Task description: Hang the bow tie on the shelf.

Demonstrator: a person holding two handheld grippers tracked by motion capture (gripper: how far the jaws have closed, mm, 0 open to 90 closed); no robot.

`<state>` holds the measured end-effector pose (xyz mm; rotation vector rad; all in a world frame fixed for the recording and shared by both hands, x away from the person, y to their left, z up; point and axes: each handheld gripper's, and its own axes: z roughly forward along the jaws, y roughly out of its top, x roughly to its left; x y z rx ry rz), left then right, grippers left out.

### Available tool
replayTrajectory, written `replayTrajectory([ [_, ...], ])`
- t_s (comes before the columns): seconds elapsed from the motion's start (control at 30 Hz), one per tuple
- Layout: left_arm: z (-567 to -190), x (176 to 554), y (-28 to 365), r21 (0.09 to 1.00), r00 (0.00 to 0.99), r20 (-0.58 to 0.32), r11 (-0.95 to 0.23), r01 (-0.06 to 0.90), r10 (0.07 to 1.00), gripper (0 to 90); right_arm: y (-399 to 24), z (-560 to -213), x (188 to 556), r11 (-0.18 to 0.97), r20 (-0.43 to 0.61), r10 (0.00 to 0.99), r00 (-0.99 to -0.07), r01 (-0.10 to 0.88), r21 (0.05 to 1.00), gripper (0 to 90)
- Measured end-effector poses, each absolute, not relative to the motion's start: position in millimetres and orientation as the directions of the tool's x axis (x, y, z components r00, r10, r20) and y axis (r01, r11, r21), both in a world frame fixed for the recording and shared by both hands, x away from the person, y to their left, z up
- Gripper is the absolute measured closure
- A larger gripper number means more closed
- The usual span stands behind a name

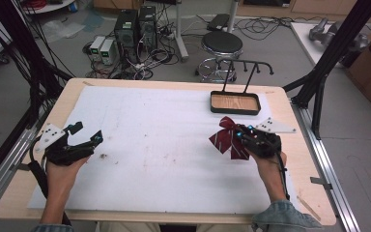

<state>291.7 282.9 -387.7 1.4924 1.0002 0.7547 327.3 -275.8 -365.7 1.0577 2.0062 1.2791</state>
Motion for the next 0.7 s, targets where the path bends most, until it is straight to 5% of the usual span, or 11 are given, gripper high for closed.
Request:
replayTrajectory([
  [0.7,-388.8,294.4,279.9,0.983,0.445,-0.075,-0.008,0.181,0.893,18.3,-261.6,-314.9,408.3,0.114,0.066,0.858,-0.51,0.315,0.942,74.6],
])
